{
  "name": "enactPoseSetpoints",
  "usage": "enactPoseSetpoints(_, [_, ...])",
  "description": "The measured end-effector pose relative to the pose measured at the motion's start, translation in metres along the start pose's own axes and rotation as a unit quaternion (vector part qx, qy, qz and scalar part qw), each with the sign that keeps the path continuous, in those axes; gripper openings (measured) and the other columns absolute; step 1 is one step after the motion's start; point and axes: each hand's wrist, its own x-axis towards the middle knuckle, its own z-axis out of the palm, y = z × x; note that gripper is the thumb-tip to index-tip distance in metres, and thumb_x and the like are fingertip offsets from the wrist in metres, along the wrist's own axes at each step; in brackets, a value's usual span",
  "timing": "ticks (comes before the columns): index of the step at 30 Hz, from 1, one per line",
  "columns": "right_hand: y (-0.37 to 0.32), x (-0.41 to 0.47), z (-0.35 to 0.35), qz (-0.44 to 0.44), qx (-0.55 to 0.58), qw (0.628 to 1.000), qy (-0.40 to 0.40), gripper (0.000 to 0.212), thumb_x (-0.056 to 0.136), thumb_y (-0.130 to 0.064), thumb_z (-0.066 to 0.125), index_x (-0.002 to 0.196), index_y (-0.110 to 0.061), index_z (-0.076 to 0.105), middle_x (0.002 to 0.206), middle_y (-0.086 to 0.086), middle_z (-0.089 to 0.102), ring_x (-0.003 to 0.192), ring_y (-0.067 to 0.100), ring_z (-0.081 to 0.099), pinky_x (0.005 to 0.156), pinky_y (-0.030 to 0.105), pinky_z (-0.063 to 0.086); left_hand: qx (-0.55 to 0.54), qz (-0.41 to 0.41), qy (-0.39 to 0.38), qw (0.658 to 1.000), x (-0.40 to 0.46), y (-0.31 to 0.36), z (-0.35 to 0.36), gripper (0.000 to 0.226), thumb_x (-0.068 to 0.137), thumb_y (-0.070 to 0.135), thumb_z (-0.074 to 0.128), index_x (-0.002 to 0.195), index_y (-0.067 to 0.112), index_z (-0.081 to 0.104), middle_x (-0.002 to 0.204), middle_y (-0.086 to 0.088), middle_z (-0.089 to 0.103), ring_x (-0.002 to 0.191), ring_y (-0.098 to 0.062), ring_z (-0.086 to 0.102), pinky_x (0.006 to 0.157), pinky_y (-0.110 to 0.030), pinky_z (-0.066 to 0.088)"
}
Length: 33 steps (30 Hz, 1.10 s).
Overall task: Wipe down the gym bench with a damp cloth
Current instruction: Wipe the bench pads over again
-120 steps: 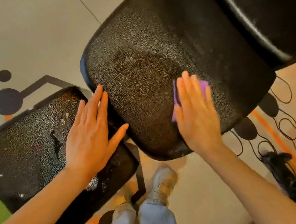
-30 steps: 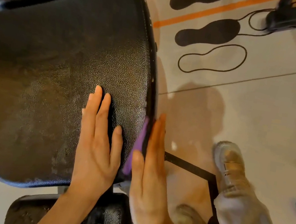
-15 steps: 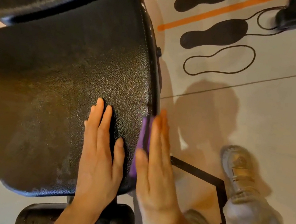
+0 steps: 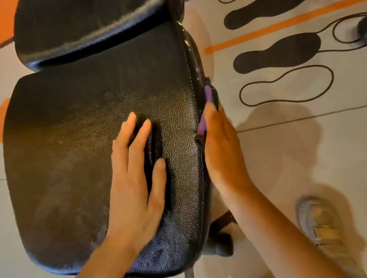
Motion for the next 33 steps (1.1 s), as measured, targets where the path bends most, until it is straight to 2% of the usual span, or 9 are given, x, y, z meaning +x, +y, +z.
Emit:
enactPoseSetpoints(4, [-0.004,-0.035,0.002,-0.030,0.065,0.997,-0.032,0.034,0.104,-0.025,0.031,0.133,-0.035,0.044,0.077,-0.013,0.057,0.069,-0.006,0.053,0.064,0.011,0.044,0.008,0.028,0.026,0.999,0.065,0.003,-0.001,0.047,0.103,0.021,0.039,0.148,0.007,0.033,0.159,-0.010,0.020,0.149,-0.020,0.018,0.120,-0.045,0.024])
enactPoseSetpoints(7, [0.002,-0.056,-0.001,-0.099,-0.087,0.989,-0.069,0.053,0.103,-0.032,0.028,0.151,-0.037,0.006,0.149,-0.019,0.034,0.136,0.001,0.035,0.112,0.026,0.033,0.045,0.044,0.007,0.998,0.094,-0.001,0.006,0.047,0.104,0.025,0.034,0.148,0.010,0.032,0.159,-0.007,0.020,0.149,-0.022,0.018,0.119,-0.050,0.025])
enactPoseSetpoints(9, [-0.002,-0.012,0.003,-0.126,-0.110,0.984,-0.059,0.054,0.103,-0.034,0.029,0.153,-0.029,0.010,0.133,-0.019,0.042,0.111,-0.011,0.027,0.103,0.019,0.035,0.045,0.040,0.004,0.998,0.098,-0.006,0.011,0.047,0.104,0.027,0.031,0.149,0.012,0.032,0.159,-0.004,0.024,0.148,-0.019,0.024,0.116,-0.050,0.031])
enactPoseSetpoints(10, [-0.008,0.016,0.007,-0.105,-0.094,0.989,-0.047,0.052,0.103,-0.032,0.030,0.153,-0.022,0.018,0.118,-0.024,0.048,0.121,0.022,0.047,0.092,0.011,0.038,0.044,0.039,0.008,0.998,0.099,-0.007,0.012,0.047,0.104,0.027,0.030,0.148,0.013,0.033,0.158,-0.002,0.026,0.146,-0.018,0.027,0.114,-0.049,0.033])
enactPoseSetpoints(11, [-0.014,0.039,0.009,-0.087,-0.086,0.992,-0.031,0.049,0.104,-0.030,0.030,0.150,-0.015,0.027,0.111,-0.024,0.052,0.094,-0.004,0.056,0.085,0.009,0.040,0.045,0.039,0.013,0.998,0.099,-0.007,0.013,0.047,0.104,0.027,0.030,0.148,0.014,0.033,0.157,-0.001,0.027,0.146,-0.017,0.028,0.114,-0.049,0.034])
enactPoseSetpoints(20, [-0.001,-0.015,-0.009,-0.143,-0.109,0.980,-0.080,0.051,0.102,-0.012,0.036,0.150,-0.013,0.020,0.159,0.000,0.022,0.146,0.011,0.020,0.119,0.026,0.020,0.055,0.037,0.005,0.998,0.097,0.001,0.009,0.047,0.102,0.021,0.031,0.147,0.009,0.035,0.158,-0.003,0.029,0.148,-0.016,0.025,0.118,-0.049,0.026])
enactPoseSetpoints(24, [-0.036,0.090,0.012,-0.010,-0.007,0.998,-0.062,0.031,0.103,-0.029,0.034,0.130,-0.027,0.047,0.107,-0.004,0.065,0.099,-0.010,0.058,0.084,0.007,0.043,0.069,0.019,-0.005,0.997,0.100,0.003,0.008,0.049,0.101,0.023,0.031,0.148,0.010,0.035,0.158,-0.001,0.027,0.148,-0.015,0.024,0.121,-0.045,0.022])
enactPoseSetpoints(30, [-0.020,-0.005,-0.003,-0.090,-0.104,0.987,-0.078,0.053,0.101,-0.024,0.035,0.151,-0.017,0.018,0.159,-0.007,0.023,0.145,0.006,0.023,0.116,0.019,0.023,0.080,0.002,-0.022,0.997,0.103,0.003,0.007,0.050,0.099,0.023,0.030,0.149,0.014,0.031,0.159,-0.002,0.025,0.149,-0.014,0.019,0.122,-0.042,0.018])
enactPoseSetpoints(33, [-0.029,0.061,0.004,-0.030,-0.092,0.993,-0.062,0.030,0.103,-0.033,0.033,0.124,-0.030,0.054,0.119,-0.026,0.059,0.104,-0.016,0.053,0.087,0.003,0.038,0.076,-0.001,-0.030,0.997,0.104,0.005,0.006,0.051,0.099,0.024,0.030,0.148,0.012,0.033,0.159,-0.002,0.025,0.150,-0.015,0.018,0.123,-0.040,0.015])
